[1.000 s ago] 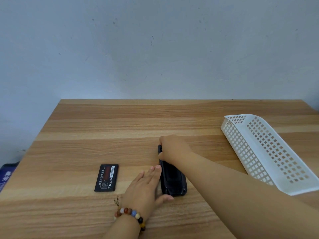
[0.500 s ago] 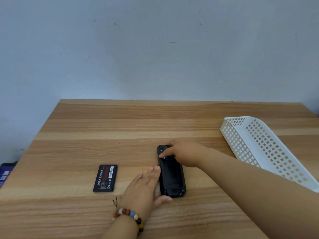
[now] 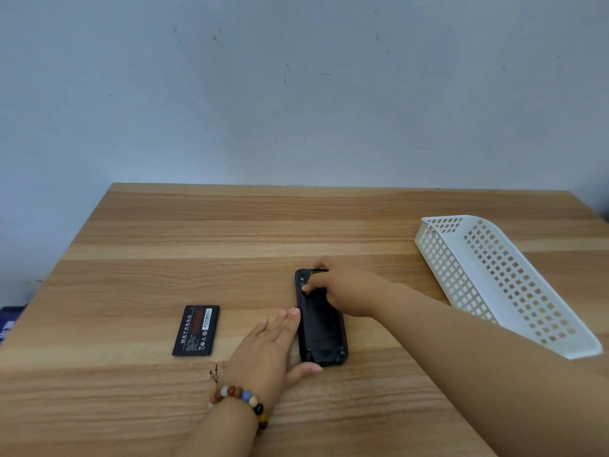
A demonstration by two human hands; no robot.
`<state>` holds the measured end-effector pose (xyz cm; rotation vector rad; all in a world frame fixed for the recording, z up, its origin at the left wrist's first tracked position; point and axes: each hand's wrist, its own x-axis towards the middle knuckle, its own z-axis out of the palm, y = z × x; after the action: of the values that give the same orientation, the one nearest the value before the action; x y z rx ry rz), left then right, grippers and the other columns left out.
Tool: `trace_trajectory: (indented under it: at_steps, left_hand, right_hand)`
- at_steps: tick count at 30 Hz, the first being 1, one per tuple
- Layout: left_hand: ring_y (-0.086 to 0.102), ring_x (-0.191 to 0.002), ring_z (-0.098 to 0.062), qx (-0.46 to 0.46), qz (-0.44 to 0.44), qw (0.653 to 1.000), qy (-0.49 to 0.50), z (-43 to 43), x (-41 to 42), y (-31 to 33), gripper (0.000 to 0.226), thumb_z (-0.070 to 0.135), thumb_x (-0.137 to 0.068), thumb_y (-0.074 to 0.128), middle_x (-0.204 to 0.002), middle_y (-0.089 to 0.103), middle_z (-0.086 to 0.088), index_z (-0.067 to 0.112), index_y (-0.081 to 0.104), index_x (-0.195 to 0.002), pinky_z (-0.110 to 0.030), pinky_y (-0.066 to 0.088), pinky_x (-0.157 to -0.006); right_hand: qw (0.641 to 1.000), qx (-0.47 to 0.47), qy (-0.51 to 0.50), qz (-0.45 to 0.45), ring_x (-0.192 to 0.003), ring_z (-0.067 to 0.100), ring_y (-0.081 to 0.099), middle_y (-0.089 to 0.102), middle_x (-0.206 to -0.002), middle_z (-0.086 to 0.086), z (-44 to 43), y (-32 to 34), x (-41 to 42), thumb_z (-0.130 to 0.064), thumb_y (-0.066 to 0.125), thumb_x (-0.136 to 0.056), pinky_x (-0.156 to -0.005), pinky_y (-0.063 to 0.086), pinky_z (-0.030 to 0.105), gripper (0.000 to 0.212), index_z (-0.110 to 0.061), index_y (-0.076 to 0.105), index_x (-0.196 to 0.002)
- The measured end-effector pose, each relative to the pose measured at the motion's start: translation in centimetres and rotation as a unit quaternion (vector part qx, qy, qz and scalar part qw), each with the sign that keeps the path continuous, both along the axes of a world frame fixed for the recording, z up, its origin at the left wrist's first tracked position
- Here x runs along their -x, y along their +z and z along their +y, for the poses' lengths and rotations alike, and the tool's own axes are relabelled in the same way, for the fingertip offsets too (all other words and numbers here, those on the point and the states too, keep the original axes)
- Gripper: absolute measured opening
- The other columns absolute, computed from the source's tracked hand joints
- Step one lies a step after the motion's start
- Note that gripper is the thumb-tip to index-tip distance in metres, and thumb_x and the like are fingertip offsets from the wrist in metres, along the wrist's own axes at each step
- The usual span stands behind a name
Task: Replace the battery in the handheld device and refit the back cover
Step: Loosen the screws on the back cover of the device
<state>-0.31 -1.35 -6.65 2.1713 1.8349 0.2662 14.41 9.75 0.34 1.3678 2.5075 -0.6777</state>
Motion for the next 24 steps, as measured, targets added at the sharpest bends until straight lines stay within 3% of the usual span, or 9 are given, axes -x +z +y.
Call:
trace_trajectory:
  at_steps: [3, 4, 7, 10, 14, 24]
  left_hand:
    - [0.045, -0.12, -0.003, 0.029, 0.008, 1.0, 0.008, -0.1, 0.0, 0.3, 0.103, 0.082, -0.07, -0.003, -0.133, 0.05, 0.003, 0.014, 0.04, -0.134, -0.032, 0.024, -0.102]
    - [0.045, -0.121, -0.004, 0.04, 0.002, 0.999, 0.01, -0.1, -0.1, 0.3, 0.104, 0.083, -0.069, -0.004, -0.132, 0.051, 0.001, 0.014, 0.039, -0.134, -0.032, 0.023, -0.103]
    - [0.009, -0.128, 0.005, 0.011, -0.033, 0.999, -0.001, -0.2, 0.0, 0.0, 0.123, 0.09, -0.046, -0.015, -0.15, 0.02, 0.004, 0.019, 0.011, -0.143, -0.02, -0.002, -0.106]
    - [-0.007, -0.122, 0.009, 0.016, -0.017, 1.0, -0.009, -0.1, 0.0, 0.3, 0.13, 0.09, -0.034, -0.022, -0.153, 0.009, 0.007, 0.023, -0.002, -0.143, -0.015, -0.01, -0.103]
    - [-0.002, -0.132, 0.003, 0.012, -0.015, 1.0, -0.004, -0.1, -0.1, 0.3, 0.13, 0.089, -0.033, -0.022, -0.153, 0.008, 0.006, 0.023, -0.003, -0.143, -0.015, -0.01, -0.103]
    - [0.005, -0.137, -0.002, 0.012, -0.016, 1.0, -0.006, 0.0, 0.1, -0.5, 0.129, 0.091, -0.037, -0.019, -0.153, 0.012, 0.006, 0.022, 0.0, -0.144, -0.017, -0.007, -0.106]
  right_hand:
    - [0.998, -0.051, -0.017, 0.04, -0.123, 0.019, 0.043, 0.032, -0.145, -0.001, -0.8, 0.0, -0.9, -0.024, 0.046, -0.094, -0.094, 0.036, 0.025, 0.04, -0.029, 0.047, -0.134]
    - [0.996, -0.071, -0.018, 0.046, -0.121, 0.017, 0.044, 0.036, -0.141, -0.001, -1.0, -0.1, -1.4, -0.032, 0.049, -0.093, -0.092, 0.035, 0.024, 0.042, -0.028, 0.047, -0.135]
    - [0.995, -0.094, 0.018, -0.005, -0.124, 0.016, 0.04, 0.036, -0.138, -0.003, -1.9, -0.5, -2.5, -0.056, 0.056, -0.082, -0.098, 0.036, 0.029, 0.066, -0.029, 0.039, -0.14]
    - [0.994, -0.088, 0.044, -0.038, -0.13, 0.016, 0.031, 0.031, -0.14, -0.002, -2.8, -0.8, -2.8, -0.068, 0.059, -0.072, -0.105, 0.03, 0.03, 0.091, -0.027, 0.025, -0.146]
    - [0.994, -0.08, 0.056, -0.05, -0.136, 0.018, 0.023, 0.025, -0.146, 0.0, -3.4, -0.7, -2.6, -0.069, 0.062, -0.067, -0.111, 0.021, 0.031, 0.104, -0.023, 0.018, -0.149]
    - [0.991, -0.09, 0.084, -0.059, -0.134, 0.018, 0.03, 0.027, -0.148, -0.004, -3.6, -0.2, -2.4, -0.068, 0.059, -0.072, -0.109, 0.027, 0.031, 0.099, -0.019, 0.019, -0.148]
